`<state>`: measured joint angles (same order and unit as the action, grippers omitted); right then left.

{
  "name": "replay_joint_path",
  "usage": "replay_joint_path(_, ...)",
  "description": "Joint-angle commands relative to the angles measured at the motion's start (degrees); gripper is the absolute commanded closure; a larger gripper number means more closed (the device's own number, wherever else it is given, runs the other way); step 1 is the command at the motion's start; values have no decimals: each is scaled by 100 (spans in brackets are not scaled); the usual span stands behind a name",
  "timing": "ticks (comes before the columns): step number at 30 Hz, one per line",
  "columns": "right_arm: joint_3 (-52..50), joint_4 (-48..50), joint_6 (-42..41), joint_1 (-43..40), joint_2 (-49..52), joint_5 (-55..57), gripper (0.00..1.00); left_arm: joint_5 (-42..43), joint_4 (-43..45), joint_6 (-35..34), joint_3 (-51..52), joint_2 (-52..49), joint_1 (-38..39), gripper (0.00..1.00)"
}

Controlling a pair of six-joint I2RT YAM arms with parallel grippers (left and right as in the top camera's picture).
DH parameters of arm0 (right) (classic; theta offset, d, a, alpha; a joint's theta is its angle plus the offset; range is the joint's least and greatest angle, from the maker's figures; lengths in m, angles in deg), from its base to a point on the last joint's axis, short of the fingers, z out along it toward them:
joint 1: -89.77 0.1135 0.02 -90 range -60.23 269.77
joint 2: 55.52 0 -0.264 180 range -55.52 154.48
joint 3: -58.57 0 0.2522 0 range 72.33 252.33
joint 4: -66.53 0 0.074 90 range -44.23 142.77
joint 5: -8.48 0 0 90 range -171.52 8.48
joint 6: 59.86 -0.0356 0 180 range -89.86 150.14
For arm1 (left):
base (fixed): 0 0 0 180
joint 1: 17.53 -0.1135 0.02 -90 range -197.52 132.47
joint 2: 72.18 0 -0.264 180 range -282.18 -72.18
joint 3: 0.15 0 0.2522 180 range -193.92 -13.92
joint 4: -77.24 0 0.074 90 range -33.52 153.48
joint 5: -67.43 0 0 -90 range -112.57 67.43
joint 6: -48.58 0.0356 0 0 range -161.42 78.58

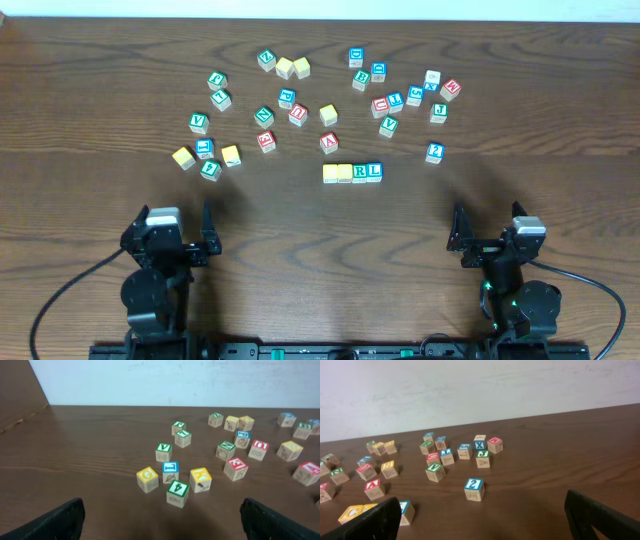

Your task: Spell out CORL

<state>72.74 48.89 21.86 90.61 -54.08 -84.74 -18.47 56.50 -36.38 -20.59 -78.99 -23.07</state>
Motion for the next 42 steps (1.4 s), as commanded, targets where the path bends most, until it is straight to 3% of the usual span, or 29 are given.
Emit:
replay_joint_path(1,-9,-17,17,-81,-35,-33,1,-31,48,315,387,483,-28,2)
replay_joint_path(14,-9,-17,20,-81,-35,-33,1,-72,710,400,645,675,-28,2)
replay_joint_path(17,-9,-17,20,-81,-35,-35,1,-74,284,428,645,675,-28,2)
replay_joint_path(42,-9,-17,17,-81,-35,-35,1,-72,319,350,645,658,-24,2)
